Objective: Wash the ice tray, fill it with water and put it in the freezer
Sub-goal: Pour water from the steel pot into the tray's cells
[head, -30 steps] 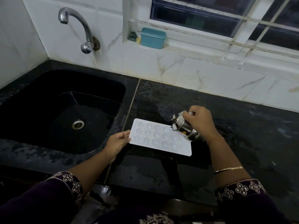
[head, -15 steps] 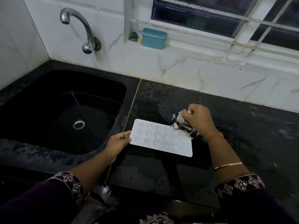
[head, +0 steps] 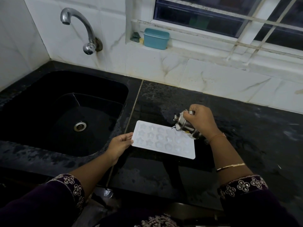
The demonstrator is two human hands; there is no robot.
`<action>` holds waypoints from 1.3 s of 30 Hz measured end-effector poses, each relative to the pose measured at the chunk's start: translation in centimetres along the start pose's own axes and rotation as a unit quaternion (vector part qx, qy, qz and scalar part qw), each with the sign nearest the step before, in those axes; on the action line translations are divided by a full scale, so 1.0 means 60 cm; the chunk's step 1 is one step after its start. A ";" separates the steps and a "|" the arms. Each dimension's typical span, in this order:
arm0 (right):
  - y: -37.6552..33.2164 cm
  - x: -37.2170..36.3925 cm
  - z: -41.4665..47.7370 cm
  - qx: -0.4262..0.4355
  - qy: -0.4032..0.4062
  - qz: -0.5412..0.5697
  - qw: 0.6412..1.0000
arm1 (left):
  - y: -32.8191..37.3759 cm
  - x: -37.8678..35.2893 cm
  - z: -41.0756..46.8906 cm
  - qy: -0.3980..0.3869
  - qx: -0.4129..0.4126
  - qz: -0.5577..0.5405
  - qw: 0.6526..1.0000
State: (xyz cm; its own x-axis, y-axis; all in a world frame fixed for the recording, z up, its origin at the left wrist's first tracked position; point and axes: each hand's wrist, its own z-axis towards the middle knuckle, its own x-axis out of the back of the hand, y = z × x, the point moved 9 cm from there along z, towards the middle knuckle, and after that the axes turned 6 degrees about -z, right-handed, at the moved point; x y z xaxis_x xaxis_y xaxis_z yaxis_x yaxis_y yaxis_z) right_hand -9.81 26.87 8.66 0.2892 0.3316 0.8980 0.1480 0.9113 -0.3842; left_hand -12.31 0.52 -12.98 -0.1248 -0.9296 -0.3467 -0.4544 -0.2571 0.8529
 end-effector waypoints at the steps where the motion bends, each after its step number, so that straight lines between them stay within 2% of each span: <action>1: 0.000 0.001 0.001 0.001 0.001 -0.003 1.000 | 0.000 0.000 -0.001 0.000 0.001 0.001 1.000; 6: 0.011 0.005 0.000 -0.011 0.008 -0.003 1.000 | 0.004 -0.002 -0.005 0.003 0.000 -0.004 1.000; 16: 0.063 0.024 -0.014 -0.075 0.049 0.078 0.993 | 0.002 0.002 -0.003 0.007 0.004 0.007 1.000; 23: 0.074 0.027 -0.013 -0.076 0.038 0.032 0.996 | 0.003 0.000 -0.006 0.011 0.005 0.008 1.000; 39: 0.062 0.021 -0.012 -0.060 0.025 0.007 0.998 | 0.002 0.002 -0.004 0.019 0.003 0.018 1.000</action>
State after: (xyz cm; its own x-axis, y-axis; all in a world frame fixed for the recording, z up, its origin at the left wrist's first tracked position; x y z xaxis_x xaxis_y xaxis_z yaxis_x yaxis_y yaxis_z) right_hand -8.22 30.51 8.18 0.3379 0.3298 0.8815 0.2548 0.8696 -0.4230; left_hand -12.16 0.31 -12.83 -0.1078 -0.9476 -0.3008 -0.4560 -0.2217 0.8619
